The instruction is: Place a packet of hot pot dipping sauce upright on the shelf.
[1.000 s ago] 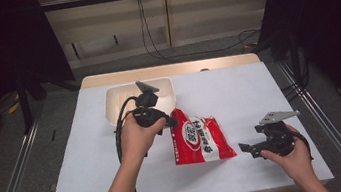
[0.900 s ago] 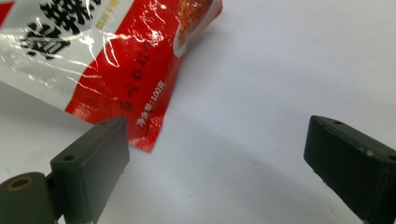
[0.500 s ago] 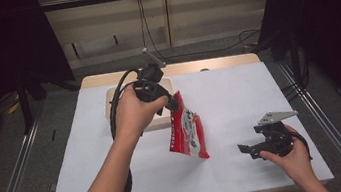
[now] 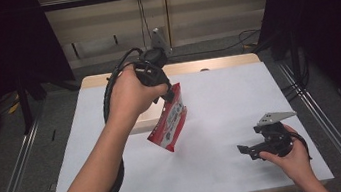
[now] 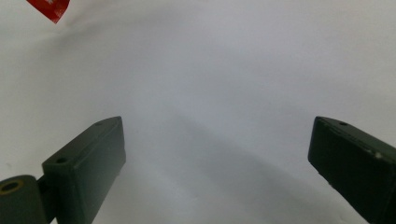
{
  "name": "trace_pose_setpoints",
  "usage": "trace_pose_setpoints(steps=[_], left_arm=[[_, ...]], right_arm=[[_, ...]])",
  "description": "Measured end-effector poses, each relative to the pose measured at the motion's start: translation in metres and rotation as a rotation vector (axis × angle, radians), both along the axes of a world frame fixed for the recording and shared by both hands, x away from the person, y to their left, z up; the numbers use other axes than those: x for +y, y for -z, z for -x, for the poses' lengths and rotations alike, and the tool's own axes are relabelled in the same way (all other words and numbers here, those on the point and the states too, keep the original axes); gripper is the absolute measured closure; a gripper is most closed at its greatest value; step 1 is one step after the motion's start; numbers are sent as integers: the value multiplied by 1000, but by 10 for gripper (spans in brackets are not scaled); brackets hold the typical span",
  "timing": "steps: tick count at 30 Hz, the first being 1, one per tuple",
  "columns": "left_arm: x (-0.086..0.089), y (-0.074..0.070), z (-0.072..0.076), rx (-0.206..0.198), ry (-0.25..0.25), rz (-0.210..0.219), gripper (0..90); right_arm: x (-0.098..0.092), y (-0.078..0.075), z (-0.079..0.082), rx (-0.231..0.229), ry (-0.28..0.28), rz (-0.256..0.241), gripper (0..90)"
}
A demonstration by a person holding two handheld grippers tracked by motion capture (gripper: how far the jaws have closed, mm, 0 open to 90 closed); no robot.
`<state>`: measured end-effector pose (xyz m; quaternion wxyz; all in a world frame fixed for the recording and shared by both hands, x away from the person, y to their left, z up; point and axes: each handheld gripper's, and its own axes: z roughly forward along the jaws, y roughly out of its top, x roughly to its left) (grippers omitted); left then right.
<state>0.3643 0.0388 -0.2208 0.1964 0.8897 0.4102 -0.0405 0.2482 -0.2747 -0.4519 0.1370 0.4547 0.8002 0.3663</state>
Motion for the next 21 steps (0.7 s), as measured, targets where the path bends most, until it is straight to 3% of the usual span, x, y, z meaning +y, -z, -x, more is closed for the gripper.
trace_pose_setpoints(steps=[11,21], left_arm=[[13,-11,-4,9,23,-23,900],[19,-32,-13,-24,47,-83,900]], right_arm=[[2,1,0,11,-17,-3,14],[2,3,-1,10,-34,-8,10]])
